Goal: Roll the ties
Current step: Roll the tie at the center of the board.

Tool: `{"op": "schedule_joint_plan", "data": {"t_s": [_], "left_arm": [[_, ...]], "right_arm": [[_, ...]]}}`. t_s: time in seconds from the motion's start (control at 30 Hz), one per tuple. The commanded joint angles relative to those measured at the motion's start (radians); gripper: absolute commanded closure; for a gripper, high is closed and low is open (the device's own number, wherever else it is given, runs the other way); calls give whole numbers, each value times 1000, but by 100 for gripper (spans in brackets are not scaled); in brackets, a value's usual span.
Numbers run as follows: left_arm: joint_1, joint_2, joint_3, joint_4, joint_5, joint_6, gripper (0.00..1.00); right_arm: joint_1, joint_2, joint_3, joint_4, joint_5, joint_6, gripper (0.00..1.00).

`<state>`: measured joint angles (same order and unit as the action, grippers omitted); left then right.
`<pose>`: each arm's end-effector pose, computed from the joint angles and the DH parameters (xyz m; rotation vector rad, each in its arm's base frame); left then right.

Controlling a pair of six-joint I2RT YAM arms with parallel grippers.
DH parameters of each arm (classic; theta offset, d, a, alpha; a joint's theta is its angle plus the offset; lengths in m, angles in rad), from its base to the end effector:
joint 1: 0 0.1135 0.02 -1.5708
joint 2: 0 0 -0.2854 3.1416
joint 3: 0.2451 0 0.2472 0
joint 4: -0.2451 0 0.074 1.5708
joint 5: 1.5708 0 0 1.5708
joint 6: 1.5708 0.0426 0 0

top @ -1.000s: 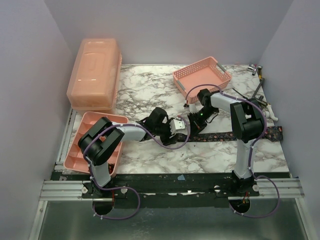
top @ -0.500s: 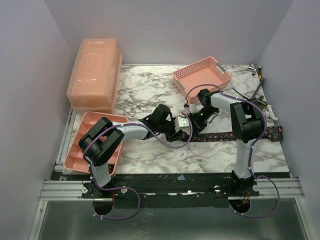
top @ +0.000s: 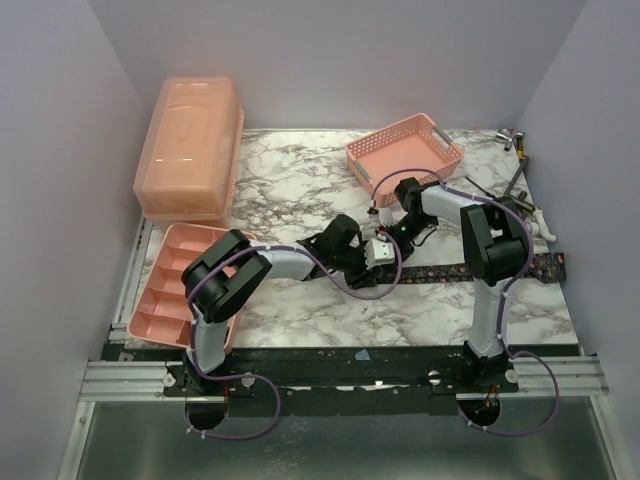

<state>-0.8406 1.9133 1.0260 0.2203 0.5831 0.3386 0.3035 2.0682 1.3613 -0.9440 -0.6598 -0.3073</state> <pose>0.2493 -0.3136 0.1665 1.5179 1.6817 -0.9219 0.3442 0.1352 0.1469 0.8344 -2.7791 -0.9937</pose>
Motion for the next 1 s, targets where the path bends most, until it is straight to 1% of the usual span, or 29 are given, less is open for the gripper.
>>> {"op": "schedule_joint_plan", "data": {"t_s": [0.0, 0.07, 0.13, 0.27, 0.43, 0.53, 0.6, 0.63, 0.7, 0.83, 0.97], "left_arm": [[-12, 49, 12, -19, -99, 4, 56], [-12, 59, 14, -43, -131, 15, 59], [-13, 59, 13, -69, -155, 27, 63], [-12, 44, -6, -102, -165, 32, 69], [-12, 38, -4, -127, -175, 1, 69], [-12, 41, 2, -132, -180, -8, 69], [-12, 44, 10, -135, -182, -12, 69], [-12, 46, 13, -139, -184, -13, 69], [-13, 46, 19, -139, -186, -17, 68], [-13, 47, 25, -144, -190, -26, 68], [-14, 47, 23, -141, -190, -33, 67]], "right_arm": [[0, -3, -15, 54, 13, -4, 99], [-1, -13, -10, 41, -1, -4, 97], [-8, -24, -1, 15, -19, -9, 92], [-56, -35, 44, -67, -67, -11, 77], [-136, -54, 76, -168, -145, -26, 68], [-141, -77, 66, -208, -242, -29, 60], [-140, -85, 46, -208, -311, -9, 53], [-136, -81, 36, -203, -332, 5, 51], [-125, -67, 16, -193, -345, 25, 52], [-118, -41, -20, -139, -328, 64, 58], [-115, -5, -18, -111, -292, 88, 59]]}}
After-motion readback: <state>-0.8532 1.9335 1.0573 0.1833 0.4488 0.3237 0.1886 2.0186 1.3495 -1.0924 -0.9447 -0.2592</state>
